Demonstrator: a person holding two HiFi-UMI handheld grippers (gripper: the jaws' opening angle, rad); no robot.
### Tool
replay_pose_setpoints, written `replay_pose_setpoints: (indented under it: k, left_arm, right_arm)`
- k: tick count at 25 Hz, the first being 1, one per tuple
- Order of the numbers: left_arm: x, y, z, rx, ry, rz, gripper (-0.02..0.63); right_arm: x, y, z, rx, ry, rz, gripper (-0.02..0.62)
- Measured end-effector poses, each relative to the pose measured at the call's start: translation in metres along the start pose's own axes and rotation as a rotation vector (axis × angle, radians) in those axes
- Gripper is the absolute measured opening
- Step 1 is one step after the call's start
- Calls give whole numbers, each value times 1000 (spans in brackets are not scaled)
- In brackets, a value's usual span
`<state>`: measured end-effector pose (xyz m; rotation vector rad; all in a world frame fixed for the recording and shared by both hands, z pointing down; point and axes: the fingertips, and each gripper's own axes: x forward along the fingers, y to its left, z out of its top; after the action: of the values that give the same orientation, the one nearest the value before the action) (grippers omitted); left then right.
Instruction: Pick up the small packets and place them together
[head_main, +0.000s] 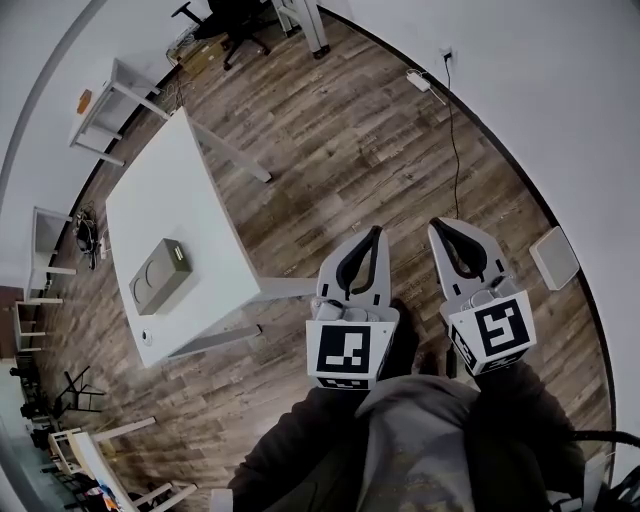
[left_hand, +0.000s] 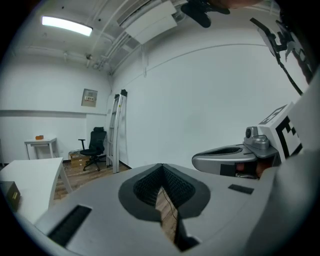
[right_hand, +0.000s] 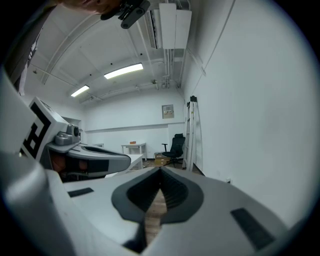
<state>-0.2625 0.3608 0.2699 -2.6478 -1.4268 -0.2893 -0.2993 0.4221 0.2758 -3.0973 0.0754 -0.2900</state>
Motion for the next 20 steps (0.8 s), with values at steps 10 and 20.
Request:
replay_pose_setpoints:
  k: [10, 20]
  left_arm:
    - [33, 74, 11, -48, -33, 52, 3]
    - [78, 91, 26, -47, -9, 131, 3]
  right_arm:
    - [86, 13, 32, -81, 3, 85, -3]
    - [132, -18, 55, -87, -31, 184, -3]
